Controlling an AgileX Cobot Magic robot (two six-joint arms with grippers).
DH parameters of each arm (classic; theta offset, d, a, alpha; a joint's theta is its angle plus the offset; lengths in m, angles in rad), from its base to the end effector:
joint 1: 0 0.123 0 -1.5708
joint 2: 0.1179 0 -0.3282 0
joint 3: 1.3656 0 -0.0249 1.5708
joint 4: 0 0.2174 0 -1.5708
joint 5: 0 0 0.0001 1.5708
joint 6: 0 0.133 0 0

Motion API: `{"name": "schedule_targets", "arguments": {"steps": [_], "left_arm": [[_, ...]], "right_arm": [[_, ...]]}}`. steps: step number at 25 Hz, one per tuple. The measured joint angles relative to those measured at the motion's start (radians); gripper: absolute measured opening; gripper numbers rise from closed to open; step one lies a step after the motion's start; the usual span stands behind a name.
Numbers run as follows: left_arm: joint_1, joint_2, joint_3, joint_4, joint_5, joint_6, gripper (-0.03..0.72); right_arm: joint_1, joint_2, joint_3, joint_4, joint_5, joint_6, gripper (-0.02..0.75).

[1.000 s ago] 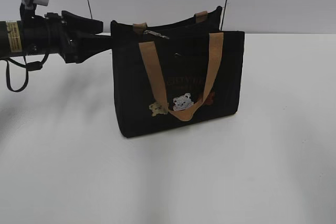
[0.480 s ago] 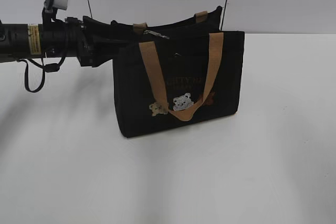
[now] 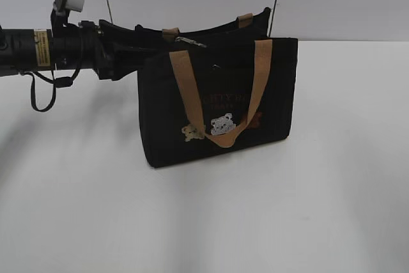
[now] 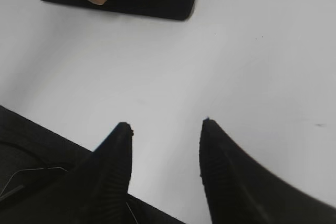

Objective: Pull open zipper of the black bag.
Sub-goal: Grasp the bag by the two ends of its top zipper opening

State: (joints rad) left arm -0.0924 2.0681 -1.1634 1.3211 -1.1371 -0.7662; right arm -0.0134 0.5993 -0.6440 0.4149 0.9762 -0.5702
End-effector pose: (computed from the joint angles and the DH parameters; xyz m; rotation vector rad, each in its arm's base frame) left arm 0.4038 -0.1548 0.2291 0.9907 1.5149 -0.8887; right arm 0.0525 0.0437 0.3018 -0.5233 2.2675 0.2337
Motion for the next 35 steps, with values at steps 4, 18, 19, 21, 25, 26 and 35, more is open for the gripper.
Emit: {"name": "schedule_targets", "arguments": {"steps": [4, 18, 19, 21, 25, 26, 35], "left_arm": [[0.0, 0.0, 0.0, -0.041, 0.0, 0.0, 0.553], [0.0, 0.0, 0.0, -0.017, -0.011, 0.0, 0.045], [0.0, 0.0, 0.0, -0.016, -0.011, 0.0, 0.045], [0.0, 0.0, 0.0, -0.016, -0.011, 0.0, 0.045], [0.0, 0.0, 0.0, -0.015, -0.012, 0.0, 0.045], [0.0, 0.0, 0.0, -0.015, -0.012, 0.0, 0.045], [0.0, 0.0, 0.0, -0.015, -0.012, 0.0, 0.045]], "right_arm": [[0.0, 0.0, 0.0, 0.0, -0.02, -0.026, 0.324], [0.003, 0.27, -0.018, 0.223, -0.235, -0.386, 0.307], [0.011, 0.305, -0.036, 0.241, -0.247, -0.431, 0.301], [0.052, 0.378, -0.097, 0.266, -0.286, -0.484, 0.296], [0.175, 0.527, -0.218, 0.267, -0.376, -0.532, 0.293], [0.212, 0.57, -0.247, 0.262, -0.389, -0.535, 0.293], [0.414, 0.879, -0.479, 0.221, -0.478, -0.587, 0.293]]}}
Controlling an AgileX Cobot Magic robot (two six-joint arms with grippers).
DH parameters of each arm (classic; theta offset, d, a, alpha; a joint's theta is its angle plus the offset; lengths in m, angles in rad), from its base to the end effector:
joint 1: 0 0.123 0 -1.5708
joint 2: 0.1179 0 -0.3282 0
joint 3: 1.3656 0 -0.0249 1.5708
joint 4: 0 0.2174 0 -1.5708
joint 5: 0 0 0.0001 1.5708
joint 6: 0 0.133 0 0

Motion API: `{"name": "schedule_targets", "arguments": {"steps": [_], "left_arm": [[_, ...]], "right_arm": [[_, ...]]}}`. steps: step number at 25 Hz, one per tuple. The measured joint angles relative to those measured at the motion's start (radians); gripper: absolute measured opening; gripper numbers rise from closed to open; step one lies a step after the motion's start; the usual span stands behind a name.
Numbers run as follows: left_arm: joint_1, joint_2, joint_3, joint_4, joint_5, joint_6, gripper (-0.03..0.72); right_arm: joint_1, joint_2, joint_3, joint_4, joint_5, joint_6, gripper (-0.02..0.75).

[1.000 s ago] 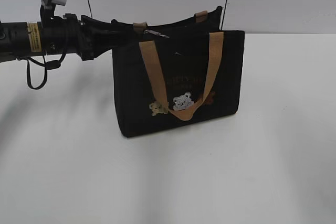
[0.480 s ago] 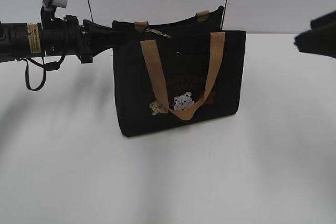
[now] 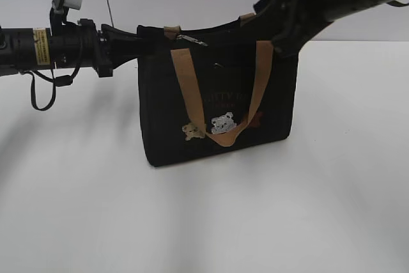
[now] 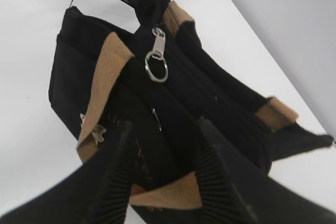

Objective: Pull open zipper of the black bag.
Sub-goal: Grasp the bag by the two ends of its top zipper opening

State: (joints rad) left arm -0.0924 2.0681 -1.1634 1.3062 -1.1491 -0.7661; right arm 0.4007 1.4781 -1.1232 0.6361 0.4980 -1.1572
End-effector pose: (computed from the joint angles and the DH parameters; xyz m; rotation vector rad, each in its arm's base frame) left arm 0.4042 -0.1550 0.2314 0.9751 1.5039 -0.8985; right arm 0.2832 0.1610 0.3374 -1.1835 1.8867 0.2247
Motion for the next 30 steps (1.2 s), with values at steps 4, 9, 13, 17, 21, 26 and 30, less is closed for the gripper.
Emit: {"name": "schedule_targets", "arguments": {"steps": [4, 9, 13, 17, 21, 26, 30], "left_arm": [[0.0, 0.0, -0.001, 0.001, 0.0, 0.0, 0.045], [0.0, 0.0, -0.001, 0.001, 0.0, 0.0, 0.045], [0.0, 0.0, -0.002, 0.001, 0.0, 0.0, 0.045], [0.0, 0.0, -0.003, 0.003, 0.0, 0.0, 0.045], [0.0, 0.0, -0.003, 0.004, -0.001, 0.0, 0.045], [0.0, 0.0, -0.003, 0.005, -0.002, 0.0, 0.045], [0.0, 0.0, -0.003, 0.005, -0.002, 0.0, 0.045]], "right_arm": [[0.049, 0.1, -0.075, -0.012, -0.019, -0.045, 0.293], [0.093, 0.187, -0.129, -0.024, -0.057, -0.092, 0.293], [0.116, 0.23, -0.145, -0.035, -0.066, -0.105, 0.293], [0.127, 0.257, -0.146, -0.039, -0.066, -0.127, 0.293], [0.127, 0.263, -0.146, -0.041, -0.102, -0.131, 0.293], [0.127, 0.275, -0.146, -0.043, -0.116, -0.155, 0.293], [0.127, 0.294, -0.146, -0.046, -0.119, -0.167, 0.293]]}}
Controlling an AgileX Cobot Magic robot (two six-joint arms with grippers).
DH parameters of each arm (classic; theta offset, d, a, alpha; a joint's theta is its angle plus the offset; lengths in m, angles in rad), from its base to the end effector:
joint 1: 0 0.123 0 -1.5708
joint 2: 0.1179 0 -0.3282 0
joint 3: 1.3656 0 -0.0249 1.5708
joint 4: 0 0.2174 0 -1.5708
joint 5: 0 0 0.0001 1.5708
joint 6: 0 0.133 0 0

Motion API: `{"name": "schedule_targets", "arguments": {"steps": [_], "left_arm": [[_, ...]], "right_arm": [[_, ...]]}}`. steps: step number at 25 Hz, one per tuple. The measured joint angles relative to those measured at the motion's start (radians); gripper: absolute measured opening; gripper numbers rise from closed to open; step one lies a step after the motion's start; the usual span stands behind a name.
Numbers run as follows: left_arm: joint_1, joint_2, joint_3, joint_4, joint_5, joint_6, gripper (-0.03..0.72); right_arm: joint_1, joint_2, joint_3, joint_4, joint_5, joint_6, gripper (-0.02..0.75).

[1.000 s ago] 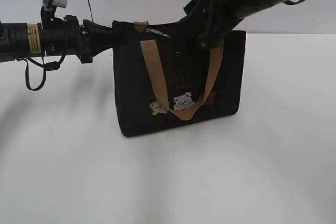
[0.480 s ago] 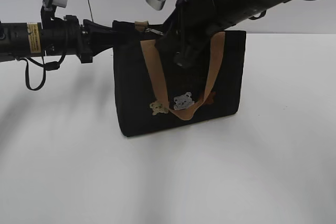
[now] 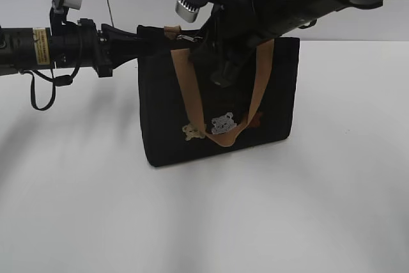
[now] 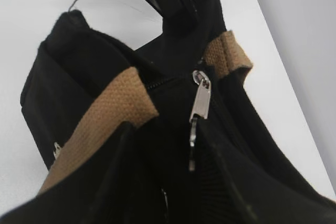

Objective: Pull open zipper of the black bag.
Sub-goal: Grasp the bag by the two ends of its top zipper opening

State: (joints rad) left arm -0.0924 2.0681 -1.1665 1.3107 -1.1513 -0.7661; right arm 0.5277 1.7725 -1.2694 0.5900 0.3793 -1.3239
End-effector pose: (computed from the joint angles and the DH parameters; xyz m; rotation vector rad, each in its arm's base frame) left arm 0.4041 -0.1553 0.2320 0.9811 1.4996 -0.8988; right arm 0.3391 0.2294 0.2822 -1.4642 1.7606 0.1151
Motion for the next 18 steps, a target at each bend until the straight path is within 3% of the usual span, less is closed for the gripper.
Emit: {"name": "schedule_targets", "arguments": {"steps": [6, 12, 16, 18], "left_arm": [[0.0, 0.0, 0.0, 0.001, 0.0, 0.0, 0.045], [0.001, 0.0, 0.0, 0.008, -0.001, 0.0, 0.044], [0.001, 0.0, 0.0, 0.008, -0.001, 0.0, 0.044], [0.001, 0.0, 0.0, 0.012, -0.002, 0.0, 0.044]], "right_arm": [[0.0, 0.002, 0.0, 0.0, -0.014, -0.004, 0.261], [0.0, 0.002, 0.0, 0.0, -0.021, -0.003, 0.134], [0.0, 0.002, 0.0, -0.001, -0.023, -0.003, 0.008], [0.0, 0.002, 0.0, -0.001, -0.024, -0.003, -0.013]]}}
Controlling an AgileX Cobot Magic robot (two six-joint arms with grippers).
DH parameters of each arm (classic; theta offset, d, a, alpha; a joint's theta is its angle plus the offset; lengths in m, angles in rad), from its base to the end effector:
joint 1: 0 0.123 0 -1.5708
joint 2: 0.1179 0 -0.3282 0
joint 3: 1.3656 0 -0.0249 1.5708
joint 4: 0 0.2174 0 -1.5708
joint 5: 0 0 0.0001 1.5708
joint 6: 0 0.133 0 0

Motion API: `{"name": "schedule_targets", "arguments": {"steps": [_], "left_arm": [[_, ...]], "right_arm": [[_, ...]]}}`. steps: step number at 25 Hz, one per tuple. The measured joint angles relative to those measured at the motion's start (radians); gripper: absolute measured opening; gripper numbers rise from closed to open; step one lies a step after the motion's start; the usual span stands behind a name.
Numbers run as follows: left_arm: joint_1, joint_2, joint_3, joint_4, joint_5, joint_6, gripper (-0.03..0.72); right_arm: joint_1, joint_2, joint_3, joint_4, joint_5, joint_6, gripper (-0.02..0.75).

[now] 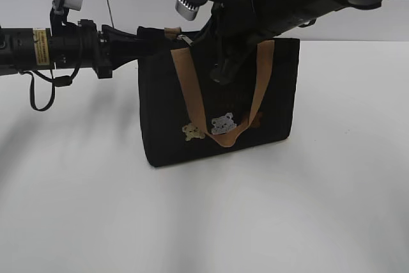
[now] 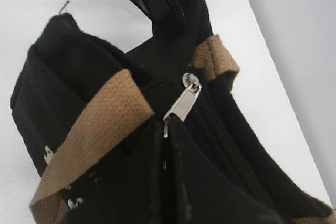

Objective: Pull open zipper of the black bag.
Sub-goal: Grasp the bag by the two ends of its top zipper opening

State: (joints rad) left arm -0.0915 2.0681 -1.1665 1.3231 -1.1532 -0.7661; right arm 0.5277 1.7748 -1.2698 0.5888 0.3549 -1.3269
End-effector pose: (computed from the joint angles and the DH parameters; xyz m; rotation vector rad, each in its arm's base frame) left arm 0.4030 -0.1553 0.2312 0.9944 1.4993 -0.9000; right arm 0.3421 0.2292 0.2831 -1.4501 1.7503 0.0960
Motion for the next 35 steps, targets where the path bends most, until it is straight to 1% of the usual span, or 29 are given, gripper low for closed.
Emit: {"name": "schedule_targets", "arguments": {"steps": [8, 23, 35], "left_arm": [[0.0, 0.0, -0.003, 0.01, -0.002, 0.0, 0.044], [-0.003, 0.0, -0.005, 0.022, -0.017, 0.0, 0.043], [-0.003, -0.004, -0.005, 0.026, -0.002, 0.023, 0.043]], "right_arm": [[-0.001, -0.012, 0.0, -0.004, 0.002, 0.072, -0.015], [-0.003, -0.083, 0.004, -0.014, 0.041, 0.324, -0.015], [-0.003, -0.057, 0.004, -0.005, 0.034, 0.383, -0.015]]}}
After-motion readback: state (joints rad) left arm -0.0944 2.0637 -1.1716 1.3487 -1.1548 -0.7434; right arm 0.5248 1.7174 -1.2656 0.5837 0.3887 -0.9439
